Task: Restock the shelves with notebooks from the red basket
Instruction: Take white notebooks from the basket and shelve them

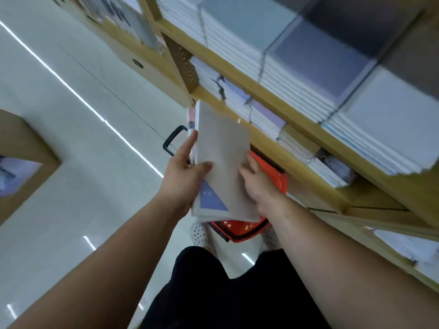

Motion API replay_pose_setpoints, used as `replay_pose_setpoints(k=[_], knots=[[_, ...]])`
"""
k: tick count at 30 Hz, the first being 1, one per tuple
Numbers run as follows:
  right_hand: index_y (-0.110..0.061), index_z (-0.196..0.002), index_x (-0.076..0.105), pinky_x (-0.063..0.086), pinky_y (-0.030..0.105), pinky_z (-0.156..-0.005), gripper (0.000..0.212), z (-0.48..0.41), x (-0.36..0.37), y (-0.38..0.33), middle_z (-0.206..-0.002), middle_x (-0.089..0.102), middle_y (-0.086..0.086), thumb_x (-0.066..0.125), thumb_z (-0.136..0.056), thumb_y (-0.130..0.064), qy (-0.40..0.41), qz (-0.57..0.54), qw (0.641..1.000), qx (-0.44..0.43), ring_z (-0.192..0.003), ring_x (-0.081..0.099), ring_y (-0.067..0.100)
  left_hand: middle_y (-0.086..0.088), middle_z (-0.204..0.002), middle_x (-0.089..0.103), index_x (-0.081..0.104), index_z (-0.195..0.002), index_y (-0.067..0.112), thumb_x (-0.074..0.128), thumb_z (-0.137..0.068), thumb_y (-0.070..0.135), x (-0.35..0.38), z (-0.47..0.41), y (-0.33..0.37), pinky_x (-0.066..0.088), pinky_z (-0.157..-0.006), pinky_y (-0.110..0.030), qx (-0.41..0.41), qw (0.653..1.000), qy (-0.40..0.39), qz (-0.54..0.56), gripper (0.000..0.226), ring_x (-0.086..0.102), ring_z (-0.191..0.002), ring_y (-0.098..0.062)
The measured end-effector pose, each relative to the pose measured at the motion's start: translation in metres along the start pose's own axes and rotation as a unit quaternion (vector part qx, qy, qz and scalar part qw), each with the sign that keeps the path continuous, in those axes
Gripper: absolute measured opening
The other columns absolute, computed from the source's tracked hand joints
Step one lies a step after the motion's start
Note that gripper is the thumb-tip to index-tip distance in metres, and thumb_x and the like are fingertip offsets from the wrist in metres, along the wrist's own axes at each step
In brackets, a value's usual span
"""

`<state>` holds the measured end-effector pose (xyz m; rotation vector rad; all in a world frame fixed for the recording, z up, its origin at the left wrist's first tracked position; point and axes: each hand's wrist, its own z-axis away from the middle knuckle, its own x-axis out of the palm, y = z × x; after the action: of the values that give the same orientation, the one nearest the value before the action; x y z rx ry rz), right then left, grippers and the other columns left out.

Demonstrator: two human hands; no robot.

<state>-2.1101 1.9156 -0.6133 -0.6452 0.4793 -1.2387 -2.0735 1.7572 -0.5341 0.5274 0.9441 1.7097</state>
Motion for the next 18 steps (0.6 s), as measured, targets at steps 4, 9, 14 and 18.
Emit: replay_pose_setpoints(k=[4, 9, 14, 18], knots=[[-0.035, -0.160, 0.022, 0.039, 0.027, -0.099, 0.058, 0.046, -0.014, -0.029, -0.156, 0.043, -0.009, 0.046, -0.107, -0.030, -0.057, -0.008, 0.998, -0.036, -0.126, 0.047, 0.009, -0.009, -0.124, 0.070, 0.042, -0.153, 0.035, 0.061, -0.093, -0.004, -0.002, 0.052, 0.039, 0.062, -0.083, -0.045, 0.029, 0.999, 0.012, 0.020, 0.074, 0.074, -0.098, -0.029], [-0.038, -0.158, 0.021, 0.045, 0.026, -0.093, 0.057, 0.071, -0.024, -0.059, -0.129, 0.055, -0.026, 0.046, -0.108, -0.029, -0.086, -0.024, 0.993, -0.075, -0.117, 0.056, 0.005, -0.015, -0.117, 0.073, 0.046, -0.151, 0.029, 0.059, -0.093, -0.008, -0.013, 0.083, 0.071, 0.060, -0.085, -0.053, 0.036, 0.994, 0.013, 0.107, 0.070, 0.072, -0.100, -0.040], [-0.053, -0.135, 0.034, 0.050, 0.021, -0.075, 0.039, 0.077, -0.008, -0.080, -0.110, 0.058, -0.029, 0.046, -0.108, -0.027, -0.056, -0.048, 0.993, -0.095, -0.096, 0.061, -0.004, -0.015, -0.105, 0.077, 0.051, -0.146, 0.031, 0.061, -0.092, -0.007, -0.035, 0.067, 0.097, 0.060, -0.082, -0.057, 0.028, 0.990, -0.011, 0.138, 0.066, 0.072, -0.099, -0.043], [-0.055, -0.097, 0.053, 0.054, 0.030, -0.083, 0.034, 0.068, 0.031, -0.102, -0.091, 0.068, -0.031, 0.053, -0.105, -0.021, 0.008, -0.054, 0.991, -0.121, -0.091, 0.068, 0.002, -0.017, -0.113, 0.074, 0.047, -0.150, 0.028, 0.058, -0.093, -0.008, -0.074, 0.028, 0.121, 0.062, -0.078, -0.053, 0.032, 0.991, -0.069, 0.113, 0.068, 0.072, -0.099, -0.043]])
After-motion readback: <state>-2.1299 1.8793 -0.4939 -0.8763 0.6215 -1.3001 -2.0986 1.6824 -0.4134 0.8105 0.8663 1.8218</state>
